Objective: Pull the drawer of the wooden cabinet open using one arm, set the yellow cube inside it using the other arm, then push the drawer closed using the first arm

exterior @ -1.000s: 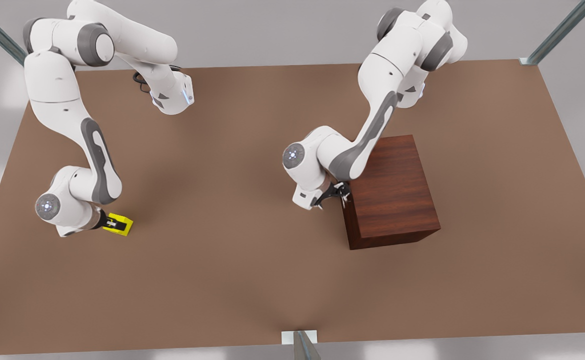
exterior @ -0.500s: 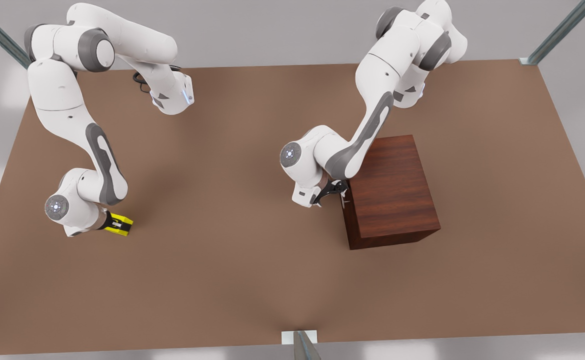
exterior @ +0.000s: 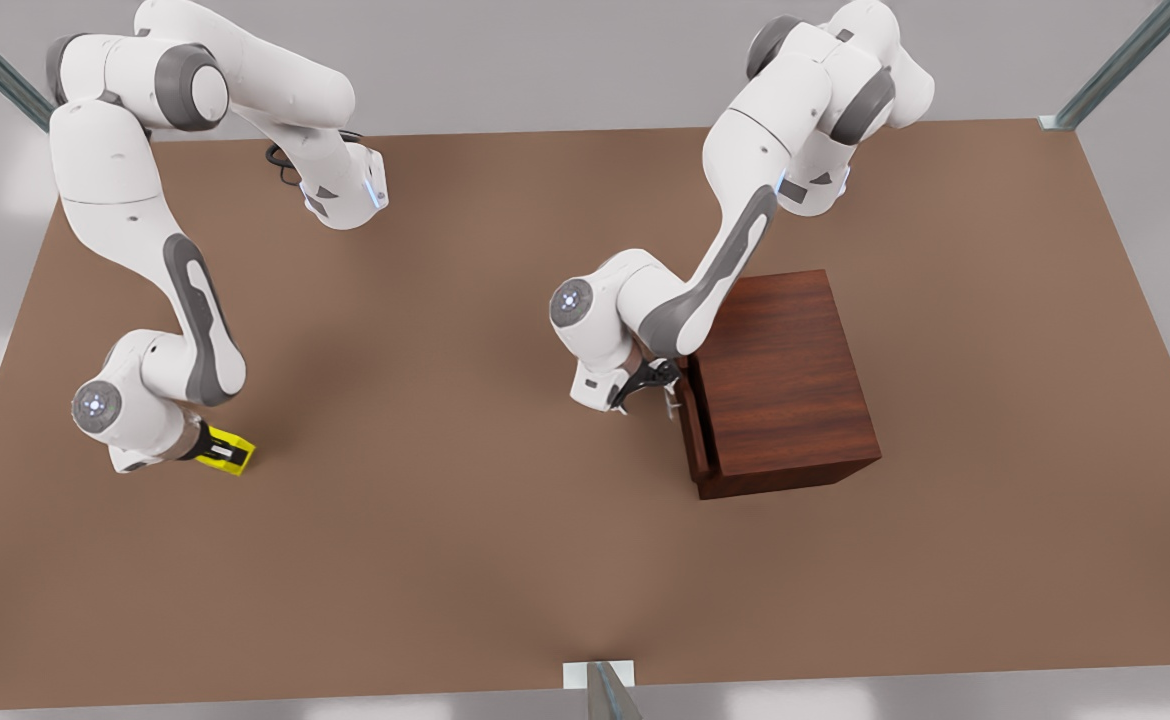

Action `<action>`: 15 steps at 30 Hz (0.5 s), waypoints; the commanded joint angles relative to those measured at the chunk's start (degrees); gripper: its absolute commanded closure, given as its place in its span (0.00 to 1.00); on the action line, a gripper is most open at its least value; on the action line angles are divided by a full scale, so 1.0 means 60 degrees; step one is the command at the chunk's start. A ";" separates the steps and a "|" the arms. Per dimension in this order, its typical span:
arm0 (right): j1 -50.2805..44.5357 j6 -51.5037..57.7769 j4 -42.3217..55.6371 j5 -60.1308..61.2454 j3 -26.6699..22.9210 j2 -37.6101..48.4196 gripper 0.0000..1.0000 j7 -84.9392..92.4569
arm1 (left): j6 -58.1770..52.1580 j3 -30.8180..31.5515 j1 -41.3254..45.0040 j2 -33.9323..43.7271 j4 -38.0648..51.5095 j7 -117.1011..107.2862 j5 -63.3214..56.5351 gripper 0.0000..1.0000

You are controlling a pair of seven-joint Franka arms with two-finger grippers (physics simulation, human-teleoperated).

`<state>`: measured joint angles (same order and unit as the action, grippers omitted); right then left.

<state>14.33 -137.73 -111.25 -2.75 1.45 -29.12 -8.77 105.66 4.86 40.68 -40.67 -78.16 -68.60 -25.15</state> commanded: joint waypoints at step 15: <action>-0.0075 0.5011 0.3455 0.0005 0.1253 0.0708 0.24 -0.2890 | 0.0408 -0.0005 0.0690 -0.0253 0.0399 -0.0388 -0.0072 0.00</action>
<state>13.91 -114.61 -90.90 -2.66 8.81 -24.93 -15.26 108.19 4.19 43.86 -42.10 -75.60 -69.58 -26.20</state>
